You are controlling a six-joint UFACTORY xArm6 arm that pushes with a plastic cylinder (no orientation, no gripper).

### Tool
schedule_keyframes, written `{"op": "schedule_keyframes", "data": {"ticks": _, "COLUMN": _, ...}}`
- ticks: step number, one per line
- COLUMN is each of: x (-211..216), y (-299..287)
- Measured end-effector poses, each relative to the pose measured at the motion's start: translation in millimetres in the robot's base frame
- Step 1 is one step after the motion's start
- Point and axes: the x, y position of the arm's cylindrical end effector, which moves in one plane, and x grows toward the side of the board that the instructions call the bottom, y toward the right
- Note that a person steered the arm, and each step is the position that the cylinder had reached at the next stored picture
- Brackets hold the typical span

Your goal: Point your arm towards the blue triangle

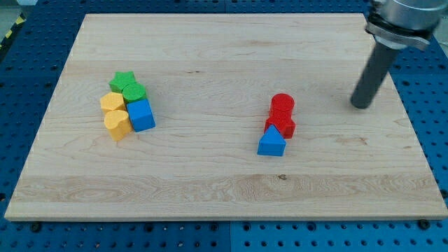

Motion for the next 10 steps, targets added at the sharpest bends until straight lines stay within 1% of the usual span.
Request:
{"op": "schedule_keyframes", "data": {"ticks": 1, "x": 39, "y": 17}}
{"op": "schedule_keyframes", "data": {"ticks": 2, "x": 86, "y": 19}}
{"op": "schedule_keyframes", "data": {"ticks": 3, "x": 87, "y": 9}}
{"op": "schedule_keyframes", "data": {"ticks": 4, "x": 35, "y": 4}}
{"op": "schedule_keyframes", "data": {"ticks": 5, "x": 19, "y": 2}}
{"op": "schedule_keyframes", "data": {"ticks": 6, "x": 19, "y": 2}}
{"op": "schedule_keyframes", "data": {"ticks": 7, "x": 53, "y": 2}}
{"op": "schedule_keyframes", "data": {"ticks": 8, "x": 94, "y": -11}}
{"op": "schedule_keyframes", "data": {"ticks": 9, "x": 90, "y": -49}}
{"op": "schedule_keyframes", "data": {"ticks": 10, "x": 77, "y": -94}}
